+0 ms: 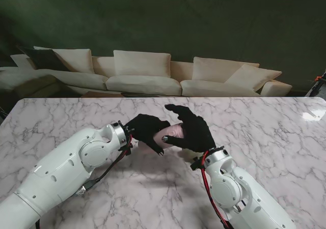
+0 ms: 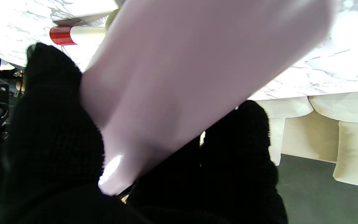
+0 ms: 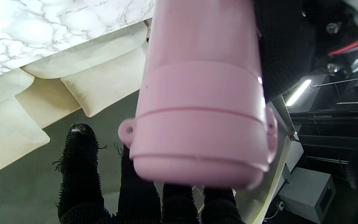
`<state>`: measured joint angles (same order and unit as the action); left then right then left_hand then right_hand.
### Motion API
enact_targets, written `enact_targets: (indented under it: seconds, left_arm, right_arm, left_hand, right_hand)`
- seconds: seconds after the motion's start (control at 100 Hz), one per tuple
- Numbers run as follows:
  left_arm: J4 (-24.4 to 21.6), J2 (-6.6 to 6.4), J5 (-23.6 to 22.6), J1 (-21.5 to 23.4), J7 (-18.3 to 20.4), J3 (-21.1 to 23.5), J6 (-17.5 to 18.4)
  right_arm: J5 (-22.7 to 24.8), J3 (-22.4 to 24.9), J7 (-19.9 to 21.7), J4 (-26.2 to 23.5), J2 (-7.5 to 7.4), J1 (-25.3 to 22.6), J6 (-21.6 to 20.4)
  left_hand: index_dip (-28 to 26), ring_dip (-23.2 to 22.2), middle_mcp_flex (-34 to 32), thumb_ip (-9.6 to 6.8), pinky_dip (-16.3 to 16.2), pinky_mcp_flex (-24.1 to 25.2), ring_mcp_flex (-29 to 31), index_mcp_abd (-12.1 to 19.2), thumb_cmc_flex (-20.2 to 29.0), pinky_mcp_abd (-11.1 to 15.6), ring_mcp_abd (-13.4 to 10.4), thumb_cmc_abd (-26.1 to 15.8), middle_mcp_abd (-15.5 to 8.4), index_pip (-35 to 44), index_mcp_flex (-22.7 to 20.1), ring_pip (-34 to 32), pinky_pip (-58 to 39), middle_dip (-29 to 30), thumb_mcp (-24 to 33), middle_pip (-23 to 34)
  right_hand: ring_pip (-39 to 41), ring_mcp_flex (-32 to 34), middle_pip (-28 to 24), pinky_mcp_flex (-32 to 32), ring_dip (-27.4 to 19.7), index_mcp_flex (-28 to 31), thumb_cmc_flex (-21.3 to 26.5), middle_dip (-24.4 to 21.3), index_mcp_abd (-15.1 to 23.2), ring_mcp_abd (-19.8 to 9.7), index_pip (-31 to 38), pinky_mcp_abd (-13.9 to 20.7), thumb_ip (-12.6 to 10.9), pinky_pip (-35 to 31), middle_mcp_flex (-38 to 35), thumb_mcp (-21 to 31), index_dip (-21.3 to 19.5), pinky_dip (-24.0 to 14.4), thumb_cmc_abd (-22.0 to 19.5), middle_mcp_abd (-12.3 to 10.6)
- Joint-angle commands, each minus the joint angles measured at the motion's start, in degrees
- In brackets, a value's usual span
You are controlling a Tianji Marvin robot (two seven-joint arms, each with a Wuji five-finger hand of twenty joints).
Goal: Clean the thermos with cup brush
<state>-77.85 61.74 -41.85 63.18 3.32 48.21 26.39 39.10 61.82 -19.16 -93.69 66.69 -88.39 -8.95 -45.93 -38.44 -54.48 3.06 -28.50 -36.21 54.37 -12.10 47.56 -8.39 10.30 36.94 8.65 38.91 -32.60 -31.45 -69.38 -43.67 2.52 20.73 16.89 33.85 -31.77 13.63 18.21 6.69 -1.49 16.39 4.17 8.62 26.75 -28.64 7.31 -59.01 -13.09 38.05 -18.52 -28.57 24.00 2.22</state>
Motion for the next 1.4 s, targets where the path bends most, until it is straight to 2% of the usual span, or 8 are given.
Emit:
enact_targets:
  seconds: [0.0, 0.2, 0.38, 0.49, 0.63, 0.93, 1.22, 1.39]
  left_arm:
    - [-0.1, 0.29, 0.1, -0.5, 0.5, 0.0, 0.0]
    - [-0.3, 0.19, -0.2, -0.3, 0.6, 0.4, 0.1]
    - [-0.4, 0.13, -0.3, -0.3, 0.8, 0.6, 0.1]
    - [-0.5, 0.16, -0.3, -0.3, 0.8, 0.5, 0.1]
    - [-0.4, 0.21, -0.1, -0.5, 0.7, 0.3, 0.0]
    - [-0.2, 0.37, 0.3, -0.8, 0.6, -0.3, 0.0]
    - [-0.4, 0.28, 0.1, -0.5, 0.7, 0.0, -0.1]
    - [-0.4, 0.28, 0.1, -0.5, 0.6, 0.0, 0.0]
  right_arm:
    - [0.8, 1.1, 0.7, -1.3, -0.65, -1.1, -0.8]
    - [1.8, 6.9, 7.7, -4.6, -2.42, -4.4, -7.3]
    - [1.8, 9.6, 11.5, -5.5, -3.26, -5.6, -10.1]
    - [1.7, 9.0, 11.2, -4.6, -3.19, -4.9, -9.6]
    - [1.9, 6.8, 10.1, -2.9, -2.90, -3.2, -7.2]
    - [-3.0, 1.7, 5.4, -1.7, -0.88, -1.2, 2.0]
    - [2.8, 3.8, 5.7, -6.1, -1.58, -4.7, 8.5]
    - [10.5, 7.4, 4.5, -8.4, -2.49, -7.7, 10.0]
  left_hand:
    - [-2.6, -3.5, -0.7, -3.07, -1.2, -0.9, 5.9, 12.7, 22.9, 5.8, -5.4, -22.4, -2.0, 9.2, -5.2, -10.8, -3.1, -1.7, 20.6, 2.7]
    - [-2.6, -3.5, -0.7, -3.06, -1.2, -0.9, 5.9, 12.7, 22.9, 5.8, -5.5, -22.3, -2.1, 9.2, -5.2, -10.8, -3.1, -1.7, 20.6, 2.6]
    - [-2.6, -3.5, -0.7, -3.07, -1.2, -0.8, 5.9, 12.7, 22.8, 5.8, -5.5, -22.4, -2.0, 9.2, -5.2, -10.8, -3.1, -1.6, 20.6, 2.6]
    - [-2.6, -3.5, -0.7, -3.05, -1.2, -0.8, 5.9, 12.7, 22.8, 5.8, -5.5, -22.3, -2.0, 9.1, -5.1, -10.8, -3.1, -1.6, 20.6, 2.6]
    - [-2.6, -3.5, -0.7, -3.07, -1.2, -0.8, 5.8, 12.7, 22.9, 5.8, -5.4, -22.4, -2.1, 9.1, -5.1, -10.8, -3.1, -1.6, 20.7, 2.6]
    - [-2.6, -3.5, -0.7, -3.05, -1.2, -0.8, 5.9, 12.7, 22.8, 5.7, -5.4, -22.3, -2.0, 9.2, -5.2, -10.8, -3.1, -1.6, 20.6, 2.6]
    - [-2.6, -3.5, -0.7, -3.08, -1.2, -0.8, 5.8, 12.7, 22.9, 5.7, -5.3, -22.4, -2.0, 9.1, -5.1, -10.8, -3.2, -1.6, 20.7, 2.6]
    - [-2.6, -3.5, -0.7, -3.04, -1.2, -0.7, 5.8, 12.7, 22.8, 5.7, -5.4, -22.4, -2.0, 9.2, -5.2, -10.8, -3.1, -1.6, 20.7, 2.7]
  right_hand:
    - [-2.9, -2.5, 1.9, -1.6, -1.6, -2.1, -2.6, -0.8, -1.8, 0.3, -3.6, -0.1, -0.1, 1.8, 2.7, 1.4, 1.9, 1.4, -0.9, 0.4]
    - [-1.7, -0.7, 10.3, 5.7, -1.5, 0.3, 9.9, -4.2, -5.3, 2.3, -22.8, 3.9, -1.8, -0.5, 3.0, -0.9, -9.2, 3.7, 4.8, 3.5]
    - [11.3, 6.1, -7.9, 16.0, 6.1, 0.0, 23.9, 2.5, -11.0, -3.6, -1.8, 10.8, -4.1, -7.2, 1.5, -5.2, -10.0, 2.8, 7.3, 7.1]
    - [23.6, 14.0, -18.8, 24.4, 12.9, 0.7, 28.8, 7.9, -12.0, -6.9, 8.4, 16.1, -5.4, -13.7, -6.2, -5.4, -5.9, -1.1, 6.9, 3.2]
    - [33.4, 31.9, -28.5, 38.1, 16.8, 3.9, 23.6, 17.1, -9.4, -6.6, 16.1, 15.6, -2.9, -24.7, -22.0, 16.2, -4.8, -4.4, 9.4, -4.7]
    - [57.5, 41.3, -32.2, 51.4, 21.6, 13.4, 11.5, 21.9, -8.2, -2.9, 16.8, 7.3, 0.0, -41.7, -53.3, 1.8, 2.7, -0.9, -2.4, -4.7]
    - [42.4, 32.6, -23.0, 37.1, 17.5, -2.0, -11.0, 22.2, 1.4, -0.1, 7.0, 8.2, -2.1, -36.0, -27.1, -5.1, 6.2, 0.1, -16.6, -1.9]
    - [42.2, 20.6, -18.1, 33.7, 21.1, -2.0, -12.5, 18.9, 3.5, -1.6, -4.1, 13.2, -2.2, -37.5, -8.6, -4.1, 1.1, -4.7, -16.6, 0.3]
